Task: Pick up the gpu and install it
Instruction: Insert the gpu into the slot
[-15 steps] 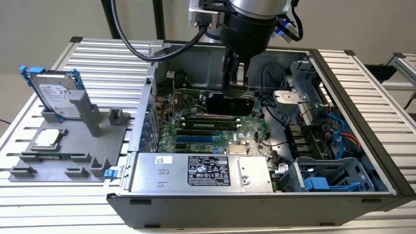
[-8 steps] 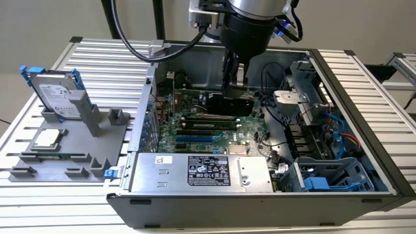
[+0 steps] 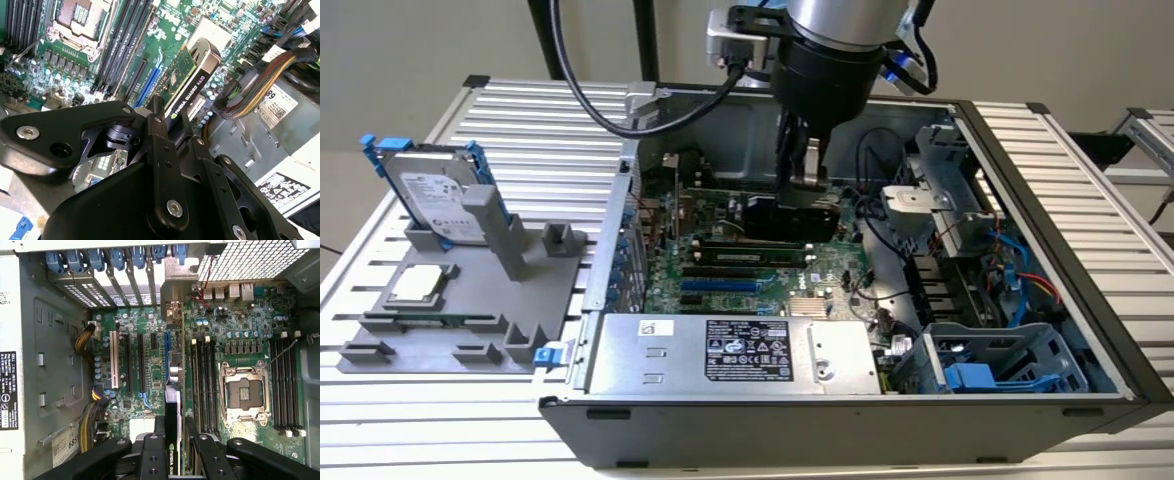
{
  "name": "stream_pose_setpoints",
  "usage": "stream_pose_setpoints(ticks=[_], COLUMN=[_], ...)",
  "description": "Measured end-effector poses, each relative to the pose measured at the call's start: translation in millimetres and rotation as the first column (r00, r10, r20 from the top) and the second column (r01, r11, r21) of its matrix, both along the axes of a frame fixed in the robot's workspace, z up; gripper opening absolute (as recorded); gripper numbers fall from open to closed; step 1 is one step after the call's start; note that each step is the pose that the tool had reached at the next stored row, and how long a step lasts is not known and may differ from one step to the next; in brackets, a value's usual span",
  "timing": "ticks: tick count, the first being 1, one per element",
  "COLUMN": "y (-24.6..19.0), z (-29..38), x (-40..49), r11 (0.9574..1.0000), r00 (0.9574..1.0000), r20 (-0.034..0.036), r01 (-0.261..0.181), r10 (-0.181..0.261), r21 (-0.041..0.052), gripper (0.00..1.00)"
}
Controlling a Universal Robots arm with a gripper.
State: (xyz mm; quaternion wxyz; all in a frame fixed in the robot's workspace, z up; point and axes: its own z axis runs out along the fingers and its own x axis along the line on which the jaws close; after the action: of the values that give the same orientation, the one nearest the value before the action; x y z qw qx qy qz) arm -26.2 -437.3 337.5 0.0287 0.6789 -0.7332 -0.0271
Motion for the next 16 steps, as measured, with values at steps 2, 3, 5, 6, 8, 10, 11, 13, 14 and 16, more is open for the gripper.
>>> stream_pose_setpoints(ticks=[2, 3, 5, 6, 8, 10, 11, 13, 14, 16], y=[0.0, 0.0, 0.0, 0.0, 0.0, 0.0, 0.0, 0.0, 0.0, 0.0], z=[-2.3, -3.8, -6.6, -8.2, -11.1, -13.7, -14.7, -16.7, -18.3, -21.9], x=[0.0, 0.0, 0.0, -0.2, -0.7, -1.5, -2.1, -3.4, -4.4, -6.8], r11=[1.0000, 1.0000, 1.0000, 1.0000, 1.0000, 1.0000, 1.0000, 1.0000, 1.0000, 1.0000], r00=[1.0000, 1.0000, 1.0000, 1.0000, 1.0000, 1.0000, 1.0000, 1.0000, 1.0000, 1.0000], r20=[0.0000, 0.0000, 0.0000, 0.0000, 0.0000, 0.0000, 0.0001, 0.0004, 0.0007, 0.0013], r01=[0.000, 0.000, 0.000, 0.000, 0.000, 0.000, 0.000, 0.000, 0.000, 0.000], r10=[0.000, 0.000, 0.000, 0.000, 0.000, 0.000, 0.000, 0.000, 0.000, 0.000], r21=[0.0001, -0.0001, -0.0001, 0.0000, 0.0000, 0.0000, 0.0001, 0.0000, -0.0001, 0.0000], gripper=[0.00, 0.00, 0.00, 0.00, 0.00, 0.00, 0.00, 0.00, 0.00, 0.00])
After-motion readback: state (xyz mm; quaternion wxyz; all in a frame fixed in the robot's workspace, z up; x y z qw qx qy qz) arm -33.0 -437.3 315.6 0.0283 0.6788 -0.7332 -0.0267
